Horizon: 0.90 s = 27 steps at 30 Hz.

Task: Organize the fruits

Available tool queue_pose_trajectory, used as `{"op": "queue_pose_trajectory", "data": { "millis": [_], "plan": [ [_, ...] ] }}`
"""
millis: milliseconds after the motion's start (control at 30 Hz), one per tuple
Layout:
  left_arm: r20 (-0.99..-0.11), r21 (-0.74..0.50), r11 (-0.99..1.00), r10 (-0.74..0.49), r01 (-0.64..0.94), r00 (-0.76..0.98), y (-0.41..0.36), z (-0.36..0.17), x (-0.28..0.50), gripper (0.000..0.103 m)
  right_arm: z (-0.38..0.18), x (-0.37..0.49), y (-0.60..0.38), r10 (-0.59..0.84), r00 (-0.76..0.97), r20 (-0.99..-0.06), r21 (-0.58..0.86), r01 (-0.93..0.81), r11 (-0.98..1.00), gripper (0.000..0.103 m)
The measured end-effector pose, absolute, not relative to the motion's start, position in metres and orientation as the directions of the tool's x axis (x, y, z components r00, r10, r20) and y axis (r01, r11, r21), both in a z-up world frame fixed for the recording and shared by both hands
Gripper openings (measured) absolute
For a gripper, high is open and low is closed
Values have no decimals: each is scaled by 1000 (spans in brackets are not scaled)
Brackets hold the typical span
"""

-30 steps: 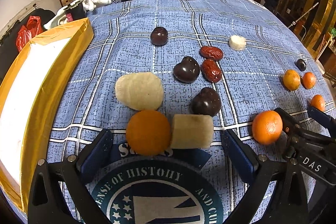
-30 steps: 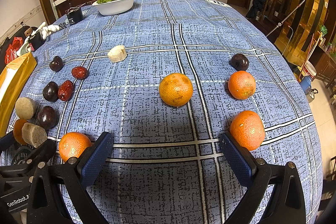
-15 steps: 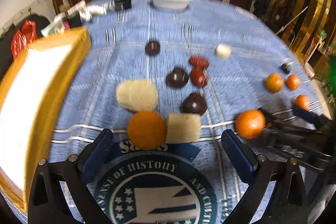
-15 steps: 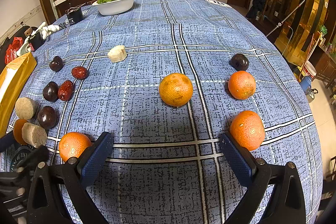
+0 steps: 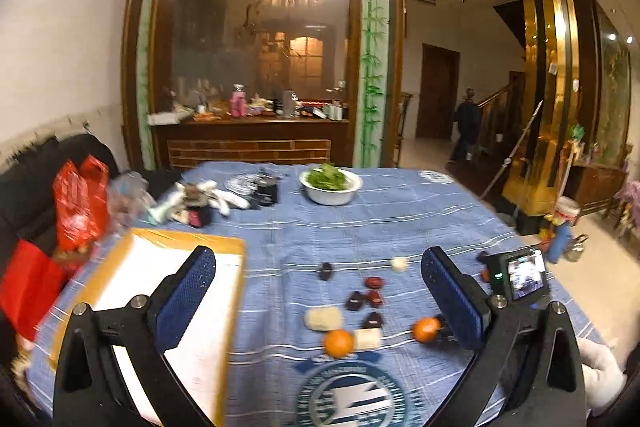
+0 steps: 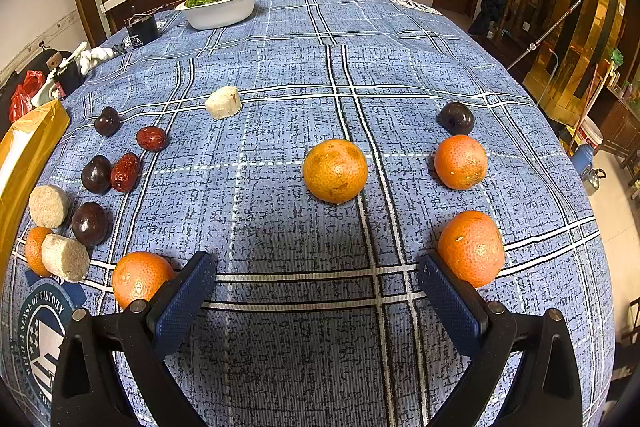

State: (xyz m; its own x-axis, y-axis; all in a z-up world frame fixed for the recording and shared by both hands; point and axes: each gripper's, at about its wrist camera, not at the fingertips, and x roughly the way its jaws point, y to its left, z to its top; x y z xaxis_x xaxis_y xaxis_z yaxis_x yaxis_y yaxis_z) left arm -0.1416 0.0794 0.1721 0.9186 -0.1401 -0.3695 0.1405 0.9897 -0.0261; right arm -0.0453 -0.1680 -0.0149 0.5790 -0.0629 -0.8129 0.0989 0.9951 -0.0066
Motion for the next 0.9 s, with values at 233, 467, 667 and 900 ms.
{"op": "queue_pose_trajectory", "data": {
  "millis": [233, 467, 667, 900],
  "plan": [
    [-356, -52, 991, -133, 122, 925, 124, 188, -158, 103, -14, -46, -169, -64, 579, -813, -9, 99, 995, 103],
    [-417, -135, 991, -40, -18, 908, 212, 179, -159, 103, -15, -44, -170, -48, 578, -814, 2, 86, 996, 103],
    [-440, -167, 985, -45, -33, 897, 235, 154, -151, 103, -13, -42, -169, -63, 524, -850, -4, 113, 994, 103],
    [-478, -160, 983, -160, 93, 864, 194, 133, -129, 103, 10, -61, -178, -34, 595, -803, 70, 151, 986, 85]
  ]
}}
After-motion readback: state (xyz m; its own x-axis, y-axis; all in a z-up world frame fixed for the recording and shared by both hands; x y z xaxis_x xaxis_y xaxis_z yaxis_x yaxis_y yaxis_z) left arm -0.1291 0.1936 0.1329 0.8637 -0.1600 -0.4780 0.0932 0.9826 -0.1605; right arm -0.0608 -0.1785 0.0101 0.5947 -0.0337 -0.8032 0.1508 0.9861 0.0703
